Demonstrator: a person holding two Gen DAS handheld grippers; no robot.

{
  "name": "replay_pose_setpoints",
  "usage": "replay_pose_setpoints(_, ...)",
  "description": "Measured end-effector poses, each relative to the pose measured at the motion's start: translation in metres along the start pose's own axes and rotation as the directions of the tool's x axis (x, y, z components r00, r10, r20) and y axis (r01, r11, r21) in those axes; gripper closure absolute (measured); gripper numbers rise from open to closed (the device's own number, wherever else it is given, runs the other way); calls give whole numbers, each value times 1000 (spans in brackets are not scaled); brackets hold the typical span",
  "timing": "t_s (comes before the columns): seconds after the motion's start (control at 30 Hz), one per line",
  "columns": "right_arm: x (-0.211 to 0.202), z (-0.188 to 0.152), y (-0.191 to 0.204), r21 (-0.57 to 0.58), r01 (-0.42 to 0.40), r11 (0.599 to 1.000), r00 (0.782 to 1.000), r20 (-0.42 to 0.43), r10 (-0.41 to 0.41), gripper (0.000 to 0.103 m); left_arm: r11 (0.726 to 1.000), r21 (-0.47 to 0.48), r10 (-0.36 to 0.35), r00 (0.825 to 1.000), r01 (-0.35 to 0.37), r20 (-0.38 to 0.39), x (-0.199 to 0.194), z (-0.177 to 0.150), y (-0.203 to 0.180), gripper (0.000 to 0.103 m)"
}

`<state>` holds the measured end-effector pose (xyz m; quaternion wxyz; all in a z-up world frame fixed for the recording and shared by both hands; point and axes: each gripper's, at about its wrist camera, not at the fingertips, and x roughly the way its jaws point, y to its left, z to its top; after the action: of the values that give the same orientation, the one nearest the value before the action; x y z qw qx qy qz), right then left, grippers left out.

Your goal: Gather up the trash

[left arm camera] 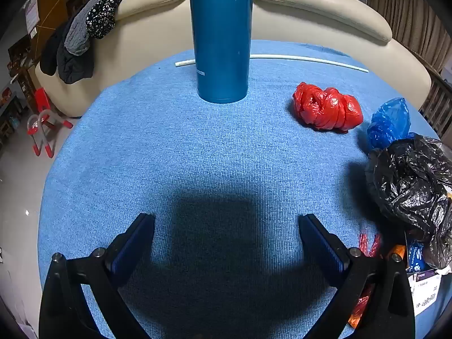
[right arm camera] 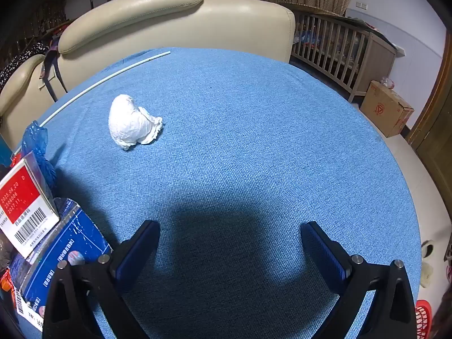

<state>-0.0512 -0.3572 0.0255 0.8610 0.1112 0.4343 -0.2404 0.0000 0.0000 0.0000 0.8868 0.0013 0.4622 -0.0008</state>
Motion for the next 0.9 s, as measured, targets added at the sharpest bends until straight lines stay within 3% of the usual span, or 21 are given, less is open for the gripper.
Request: replay_pose_setpoints(0.9,0,1,1,1,1,1000,1000,-1,-1,0,1000,-3,-3,1000,3,4,0,0,0,0)
